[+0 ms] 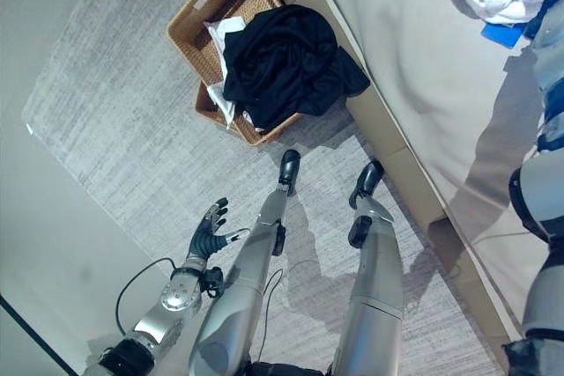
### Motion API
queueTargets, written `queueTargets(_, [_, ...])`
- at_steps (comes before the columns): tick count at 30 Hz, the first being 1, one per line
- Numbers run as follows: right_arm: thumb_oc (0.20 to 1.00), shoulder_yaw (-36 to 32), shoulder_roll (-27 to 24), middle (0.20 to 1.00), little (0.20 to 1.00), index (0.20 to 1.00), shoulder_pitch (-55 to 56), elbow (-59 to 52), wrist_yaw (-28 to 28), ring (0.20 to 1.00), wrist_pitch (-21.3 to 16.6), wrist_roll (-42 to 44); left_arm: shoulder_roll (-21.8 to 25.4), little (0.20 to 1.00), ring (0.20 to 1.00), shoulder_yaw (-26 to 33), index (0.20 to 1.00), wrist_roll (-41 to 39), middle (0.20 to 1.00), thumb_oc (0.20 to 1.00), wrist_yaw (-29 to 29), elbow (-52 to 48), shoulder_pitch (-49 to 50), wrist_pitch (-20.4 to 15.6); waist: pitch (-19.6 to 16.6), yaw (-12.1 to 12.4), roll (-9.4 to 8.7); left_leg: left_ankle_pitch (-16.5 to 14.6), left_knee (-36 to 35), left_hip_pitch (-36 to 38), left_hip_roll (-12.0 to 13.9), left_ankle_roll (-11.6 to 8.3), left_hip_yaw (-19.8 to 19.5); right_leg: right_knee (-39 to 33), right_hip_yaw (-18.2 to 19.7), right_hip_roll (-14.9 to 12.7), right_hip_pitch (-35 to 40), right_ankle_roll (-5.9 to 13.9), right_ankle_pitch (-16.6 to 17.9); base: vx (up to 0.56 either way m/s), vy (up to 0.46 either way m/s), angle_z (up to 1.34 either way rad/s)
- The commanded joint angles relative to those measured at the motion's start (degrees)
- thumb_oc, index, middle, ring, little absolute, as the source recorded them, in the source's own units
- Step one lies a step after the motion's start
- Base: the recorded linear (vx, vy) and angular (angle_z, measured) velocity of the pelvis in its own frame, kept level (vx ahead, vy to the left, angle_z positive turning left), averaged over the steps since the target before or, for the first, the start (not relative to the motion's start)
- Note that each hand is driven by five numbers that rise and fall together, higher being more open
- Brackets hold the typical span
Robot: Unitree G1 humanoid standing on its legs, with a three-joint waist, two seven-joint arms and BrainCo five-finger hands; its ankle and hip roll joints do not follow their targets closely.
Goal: Pick up clothes into the bucket
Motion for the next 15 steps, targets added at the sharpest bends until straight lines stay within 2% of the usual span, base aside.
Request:
queueTargets(1, [0.2, 6.2, -2.0, 0.2, 0.2, 0.2, -1.1, 1.2, 1.1, 0.2, -0.5, 2.1, 1.8, 1.0, 1.0, 0.6, 1.0, -1.6, 1.0, 1.0, 0.8, -1.2, 0.8, -1.9, -0.7, -1.0, 1.94, -3.6, 3.2, -0.5, -0.3, 0.48, -0.8, 0.3, 2.9, 2.1, 3.3, 4.31, -2.4, 0.0, 0.0, 0.0])
queueTargets(9, [0.2, 5.4, -1.9, 0.2, 0.2, 0.2, -0.3, -1.5, -0.3, 0.2, -1.8, 4.1, 1.8, 1.0, 1.0, 1.4, 1.0, -0.8, 1.0, 1.0, 1.9, 0.4, 0.0, -2.3, -0.7, -1.3, 0.34, -4.7, 4.9, 0.4, -0.6, 0.65, -0.8, 0.2, 2.4, 1.9, 5.6, 4.4, -2.5, 0.0, 0.0, 0.0])
queueTargets(15, [0.2, 5.2, -2.6, 0.2, 0.2, 0.2, -1.3, -5.8, -2.5, 0.2, -2.7, 5.8, 2.9, 1.0, 1.0, 2.3, 1.0, 0.2, 1.0, 1.0, 2.2, 0.8, -0.4, -2.6, -0.7, -1.8, -1.58, -5.5, 4.9, 5.1, -0.2, 0.53, -1.0, -2.3, 1.7, 2.1, 11.3, 4.61, -1.7, -0.01, 0.001, -0.02])
